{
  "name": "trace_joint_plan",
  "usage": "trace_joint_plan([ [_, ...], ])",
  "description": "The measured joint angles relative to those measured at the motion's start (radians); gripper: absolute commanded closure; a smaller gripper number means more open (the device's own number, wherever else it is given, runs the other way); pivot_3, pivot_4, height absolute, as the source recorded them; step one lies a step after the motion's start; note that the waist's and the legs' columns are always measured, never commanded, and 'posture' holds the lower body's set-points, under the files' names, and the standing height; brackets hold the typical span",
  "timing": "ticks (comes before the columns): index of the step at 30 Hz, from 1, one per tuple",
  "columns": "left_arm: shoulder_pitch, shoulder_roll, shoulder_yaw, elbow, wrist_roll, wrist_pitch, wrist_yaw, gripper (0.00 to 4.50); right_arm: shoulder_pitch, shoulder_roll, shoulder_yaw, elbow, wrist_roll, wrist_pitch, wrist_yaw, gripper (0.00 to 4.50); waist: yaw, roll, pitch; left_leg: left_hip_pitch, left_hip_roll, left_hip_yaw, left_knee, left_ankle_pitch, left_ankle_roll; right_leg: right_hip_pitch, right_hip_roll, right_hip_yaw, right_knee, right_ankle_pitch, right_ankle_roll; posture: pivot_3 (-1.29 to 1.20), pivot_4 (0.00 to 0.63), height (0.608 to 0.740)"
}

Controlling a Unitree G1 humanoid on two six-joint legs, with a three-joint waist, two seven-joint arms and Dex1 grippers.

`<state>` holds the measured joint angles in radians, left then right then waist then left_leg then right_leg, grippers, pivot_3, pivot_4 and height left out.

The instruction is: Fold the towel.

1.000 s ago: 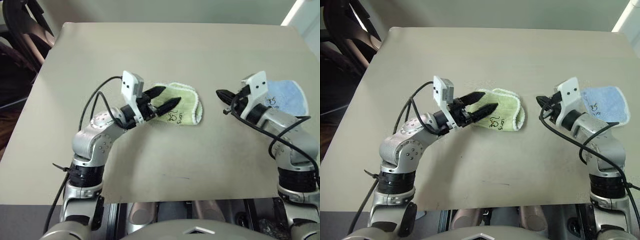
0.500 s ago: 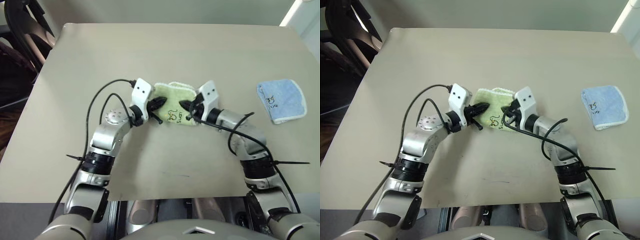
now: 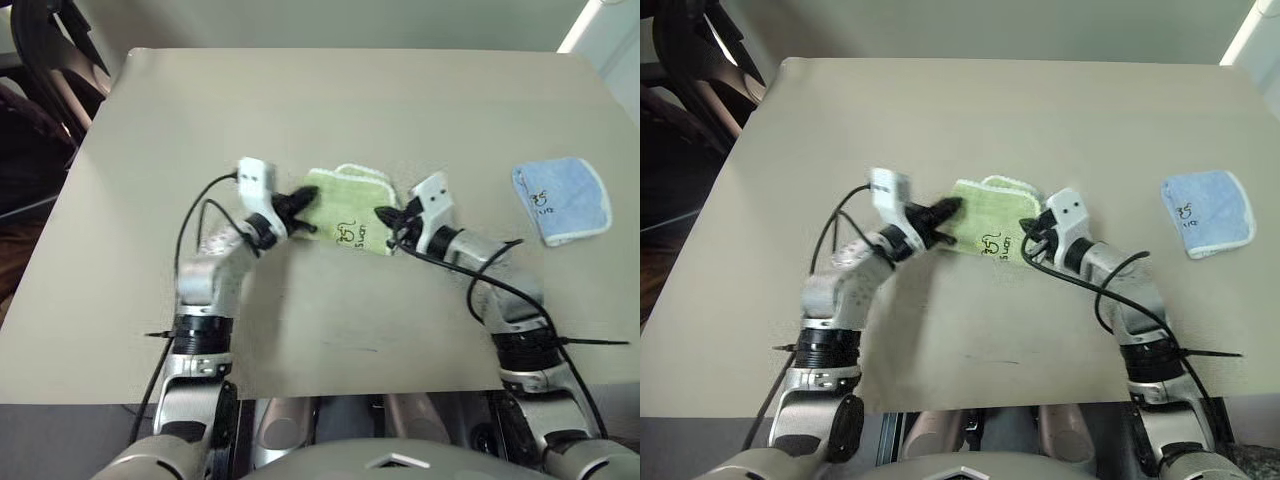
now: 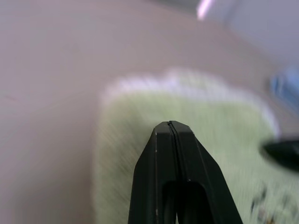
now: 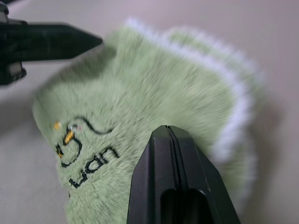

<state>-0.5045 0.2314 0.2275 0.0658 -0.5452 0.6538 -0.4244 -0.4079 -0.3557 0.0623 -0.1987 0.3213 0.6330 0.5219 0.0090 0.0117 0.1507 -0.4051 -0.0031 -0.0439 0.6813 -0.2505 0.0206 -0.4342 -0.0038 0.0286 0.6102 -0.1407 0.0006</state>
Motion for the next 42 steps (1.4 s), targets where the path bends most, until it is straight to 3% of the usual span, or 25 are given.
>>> trace_joint_plan([
  [4,-0.002,0.049,0.113,0.013,-0.088,0.102,0.030,2.89,0.003,-0.040,-0.071,-0.092,0.050,0.042,0.006,4.50,-0.003,0.000,0.000,0.001,0.000,0.000,0.000,0.001,-0.002,0.001,0.001,0.000,0.000,-0.001,0.001,0.00,0.150,0.735],
  [12,-0.014,0.076,0.141,0.146,-0.200,0.289,-0.009,0.04,0.011,-0.055,-0.083,-0.114,0.066,0.056,0.005,4.50,0.002,0.000,0.000,0.000,-0.001,0.000,0.001,0.001,-0.001,0.001,0.000,0.000,0.000,-0.001,0.001,0.00,0.150,0.735],
  [21,-0.061,-0.004,0.123,0.181,-0.219,0.348,-0.005,0.04,0.147,-0.072,-0.095,-0.205,0.091,0.091,0.001,4.50,0.023,0.000,0.000,0.001,-0.003,-0.001,0.002,0.002,0.001,0.005,-0.001,0.001,0.000,-0.003,0.004,0.00,0.150,0.735],
  [32,-0.053,-0.082,0.030,0.093,-0.253,0.475,-0.005,0.04,0.257,-0.129,-0.142,-0.285,0.133,0.135,-0.009,4.50,0.026,0.000,0.000,0.002,-0.005,-0.001,0.001,0.005,-0.004,0.007,-0.003,0.002,-0.001,-0.007,0.013,0.00,0.150,0.735],
  [35,-0.053,-0.094,0.032,0.093,-0.252,0.479,0.010,0.89,0.292,-0.154,-0.168,-0.285,0.147,0.139,0.000,4.50,0.026,0.000,0.000,0.002,-0.005,0.001,0.002,0.005,-0.003,0.007,-0.003,0.003,-0.001,-0.012,0.021,0.00,0.150,0.735],
  [42,-0.028,-0.123,0.047,0.082,-0.255,0.472,0.033,3.36,0.305,-0.181,-0.207,-0.282,0.148,0.133,0.004,4.50,0.024,0.000,0.000,0.002,-0.004,0.001,0.002,0.005,-0.003,0.007,-0.003,0.004,-0.001,-0.012,0.022,0.00,0.150,0.735],
])
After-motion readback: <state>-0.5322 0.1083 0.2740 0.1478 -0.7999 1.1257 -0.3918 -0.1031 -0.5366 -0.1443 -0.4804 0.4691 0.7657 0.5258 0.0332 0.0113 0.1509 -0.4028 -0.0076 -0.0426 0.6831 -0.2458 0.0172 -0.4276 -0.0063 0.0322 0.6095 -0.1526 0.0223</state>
